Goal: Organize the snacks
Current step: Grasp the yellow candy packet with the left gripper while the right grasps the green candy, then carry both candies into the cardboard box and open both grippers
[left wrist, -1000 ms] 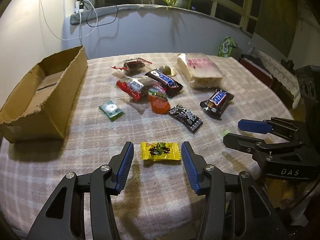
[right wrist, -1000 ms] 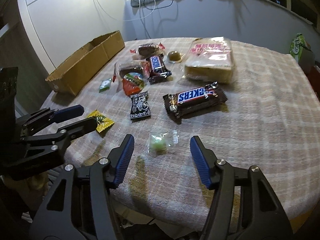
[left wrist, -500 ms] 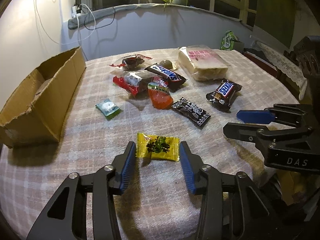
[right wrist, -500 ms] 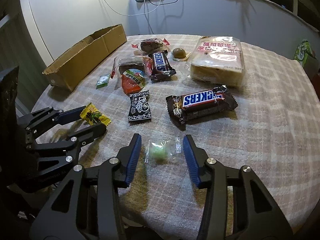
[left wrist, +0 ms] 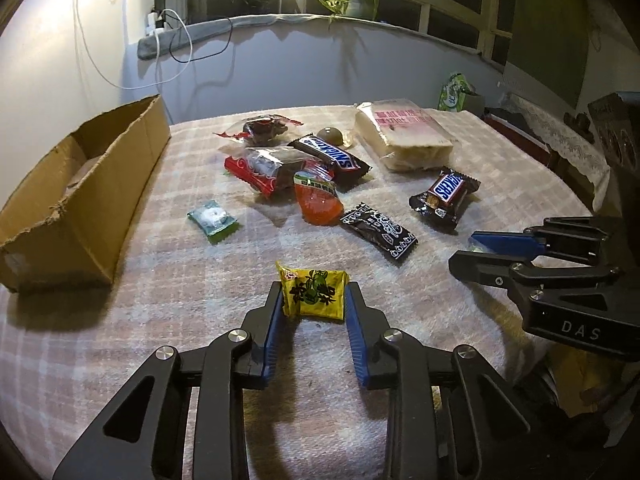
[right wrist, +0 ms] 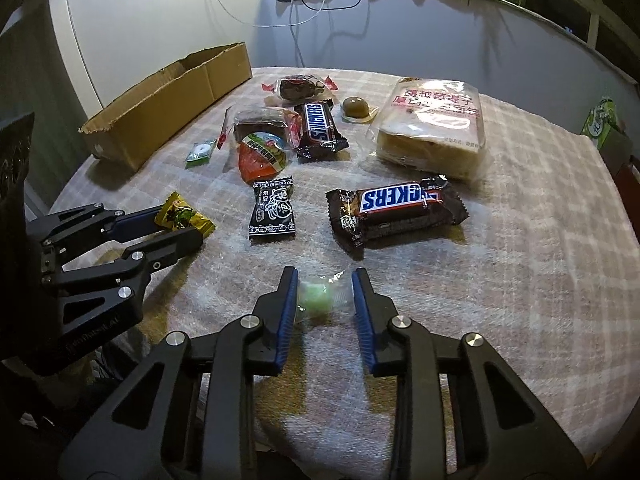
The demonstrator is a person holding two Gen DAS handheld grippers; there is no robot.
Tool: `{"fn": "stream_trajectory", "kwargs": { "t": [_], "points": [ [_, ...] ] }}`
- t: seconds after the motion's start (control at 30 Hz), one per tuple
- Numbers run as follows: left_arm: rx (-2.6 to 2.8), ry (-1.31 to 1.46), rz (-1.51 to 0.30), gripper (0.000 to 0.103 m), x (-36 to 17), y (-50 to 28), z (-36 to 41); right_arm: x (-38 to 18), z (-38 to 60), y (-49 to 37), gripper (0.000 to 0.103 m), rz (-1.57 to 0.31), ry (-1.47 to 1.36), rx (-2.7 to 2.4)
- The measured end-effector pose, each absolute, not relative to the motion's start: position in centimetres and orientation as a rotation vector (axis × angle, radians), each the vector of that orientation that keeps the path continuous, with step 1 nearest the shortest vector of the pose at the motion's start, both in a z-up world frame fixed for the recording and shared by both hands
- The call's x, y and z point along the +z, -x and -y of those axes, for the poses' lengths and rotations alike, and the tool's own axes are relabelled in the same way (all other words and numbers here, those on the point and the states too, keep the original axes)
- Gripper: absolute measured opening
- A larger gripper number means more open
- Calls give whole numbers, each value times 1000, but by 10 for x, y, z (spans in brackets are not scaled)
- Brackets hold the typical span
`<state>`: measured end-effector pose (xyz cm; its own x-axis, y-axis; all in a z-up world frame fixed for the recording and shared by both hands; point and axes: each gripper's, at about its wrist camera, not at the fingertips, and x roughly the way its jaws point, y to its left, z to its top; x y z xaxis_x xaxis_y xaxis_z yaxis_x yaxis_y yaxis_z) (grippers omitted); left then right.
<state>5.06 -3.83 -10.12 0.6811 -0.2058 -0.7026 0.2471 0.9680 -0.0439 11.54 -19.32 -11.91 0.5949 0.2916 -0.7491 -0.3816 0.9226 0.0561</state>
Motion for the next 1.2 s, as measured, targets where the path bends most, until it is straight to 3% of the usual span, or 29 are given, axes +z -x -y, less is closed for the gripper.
{"fn": "stream_trajectory", "kwargs": {
  "t": [0.67,1.2],
  "points": [
    [-205,15,-698,27,-60,-50,3,-87,180,-123,28,-791,87,440],
    [-48,89,-641,27,-35,-74,-82,-42,85,-178,28,-720,173,587]
  ]
}}
